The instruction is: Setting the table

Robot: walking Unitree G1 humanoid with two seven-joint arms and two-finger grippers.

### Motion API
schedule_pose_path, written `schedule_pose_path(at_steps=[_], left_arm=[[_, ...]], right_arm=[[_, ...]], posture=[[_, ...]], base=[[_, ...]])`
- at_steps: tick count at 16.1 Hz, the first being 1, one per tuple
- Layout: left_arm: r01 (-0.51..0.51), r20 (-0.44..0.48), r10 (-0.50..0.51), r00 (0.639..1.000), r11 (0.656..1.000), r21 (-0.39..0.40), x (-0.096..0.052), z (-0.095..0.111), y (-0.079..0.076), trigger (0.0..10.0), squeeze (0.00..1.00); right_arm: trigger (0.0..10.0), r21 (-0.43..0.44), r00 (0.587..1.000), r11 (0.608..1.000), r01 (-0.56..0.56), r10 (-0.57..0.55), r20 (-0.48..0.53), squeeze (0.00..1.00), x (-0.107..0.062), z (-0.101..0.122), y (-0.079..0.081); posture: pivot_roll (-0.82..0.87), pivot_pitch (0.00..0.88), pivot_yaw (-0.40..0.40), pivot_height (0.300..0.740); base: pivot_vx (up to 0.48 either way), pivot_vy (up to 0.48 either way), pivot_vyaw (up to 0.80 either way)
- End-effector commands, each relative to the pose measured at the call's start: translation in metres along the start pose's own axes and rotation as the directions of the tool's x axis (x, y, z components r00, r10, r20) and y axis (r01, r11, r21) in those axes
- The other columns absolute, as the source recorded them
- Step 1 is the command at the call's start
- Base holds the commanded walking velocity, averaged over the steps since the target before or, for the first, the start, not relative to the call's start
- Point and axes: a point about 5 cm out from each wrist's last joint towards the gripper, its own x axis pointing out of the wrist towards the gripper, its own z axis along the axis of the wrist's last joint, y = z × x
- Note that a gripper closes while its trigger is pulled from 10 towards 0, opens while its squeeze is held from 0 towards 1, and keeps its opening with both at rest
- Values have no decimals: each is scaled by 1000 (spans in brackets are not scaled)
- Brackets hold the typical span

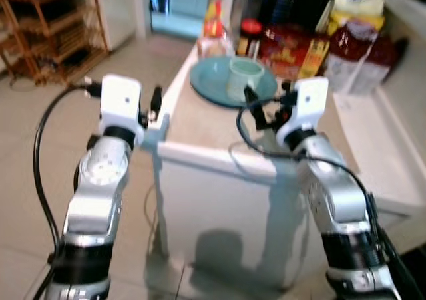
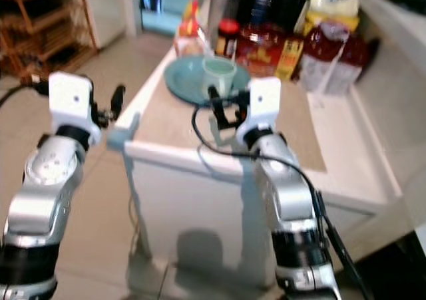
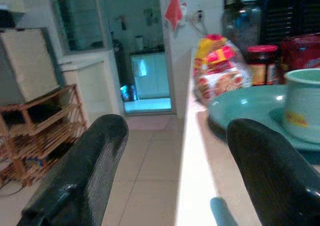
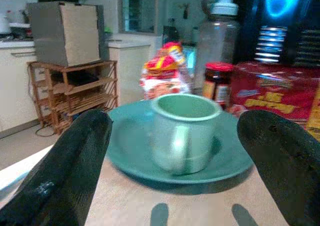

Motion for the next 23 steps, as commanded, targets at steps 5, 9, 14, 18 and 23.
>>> schedule_pose_path(at_steps=[5, 9, 14, 18, 23], left_arm=[[124, 24, -126, 992, 989, 83, -1, 7, -15, 10000, 0], [256, 1, -258, 966, 959, 124, -4, 8, -22, 10000, 0], [343, -29, -342, 939, 930, 135, -8, 8, -31, 10000, 0], [374, -58, -370, 927, 918, 130, -12, 6, -31, 10000, 0], [386, -71, -380, 922, 912, 139, -12, 6, -31, 10000, 0]], right_arm=[[10000, 77, 998, 996, 41, -37, -47, 1000, 2, -1, -10], [10000, 85, 994, 994, 71, -63, -90, 1000, 18, 3, -16], [10000, 36, 972, 999, -15, 23, -235, 0, 48, 2, -7], [10000, 26, 955, 998, -58, 63, -291, 0, 66, 4, -2], [10000, 38, 909, 999, 5, 11, -417, 0, 83, -4, -3]], posture=[[93, 0, -86, 740], [87, 0, -82, 740], [93, 3, -87, 740], [100, 5, -95, 740], [105, 0, -94, 740]], base=[[0, 0, 0], [0, 0, 0], [0, 0, 0], [0, 0, 0], [0, 0, 0]])
